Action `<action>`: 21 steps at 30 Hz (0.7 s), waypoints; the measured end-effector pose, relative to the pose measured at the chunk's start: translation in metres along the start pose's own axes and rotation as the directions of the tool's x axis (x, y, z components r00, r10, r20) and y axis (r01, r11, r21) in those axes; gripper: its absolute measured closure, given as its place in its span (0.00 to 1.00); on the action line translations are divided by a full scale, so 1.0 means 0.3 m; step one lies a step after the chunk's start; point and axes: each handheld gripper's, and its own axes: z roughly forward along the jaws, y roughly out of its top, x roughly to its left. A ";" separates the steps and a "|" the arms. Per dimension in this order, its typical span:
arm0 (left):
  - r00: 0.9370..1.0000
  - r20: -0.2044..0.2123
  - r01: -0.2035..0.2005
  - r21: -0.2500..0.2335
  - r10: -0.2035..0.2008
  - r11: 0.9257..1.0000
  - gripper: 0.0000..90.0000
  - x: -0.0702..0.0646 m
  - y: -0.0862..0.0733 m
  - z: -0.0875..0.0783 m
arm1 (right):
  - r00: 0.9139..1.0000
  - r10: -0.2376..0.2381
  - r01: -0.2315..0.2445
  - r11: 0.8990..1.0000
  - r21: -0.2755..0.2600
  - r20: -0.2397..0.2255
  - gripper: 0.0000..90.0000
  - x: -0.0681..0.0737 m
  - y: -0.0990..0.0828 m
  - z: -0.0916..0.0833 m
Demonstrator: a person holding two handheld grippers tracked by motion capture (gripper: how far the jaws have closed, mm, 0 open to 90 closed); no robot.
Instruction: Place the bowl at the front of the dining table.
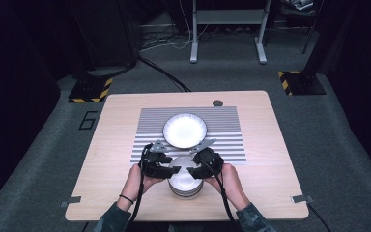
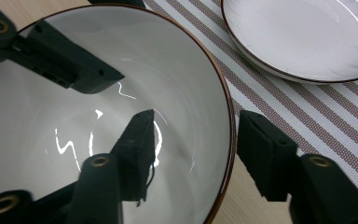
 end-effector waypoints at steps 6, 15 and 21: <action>1.000 -0.016 -0.006 0.013 0.006 1.000 0.68 -0.002 0.003 0.004 | 1.000 -0.002 0.002 1.000 -0.003 0.008 0.68 0.006 0.001 0.002; 0.996 -0.071 -0.060 0.010 0.060 0.998 0.83 -0.031 0.006 0.007 | 0.997 0.001 0.002 1.000 -0.028 0.080 0.87 0.014 -0.006 -0.008; 0.989 -0.119 -0.090 -0.006 0.088 0.996 0.87 -0.048 0.005 0.008 | 0.995 -0.002 0.008 0.998 -0.055 0.103 0.90 0.019 -0.011 -0.024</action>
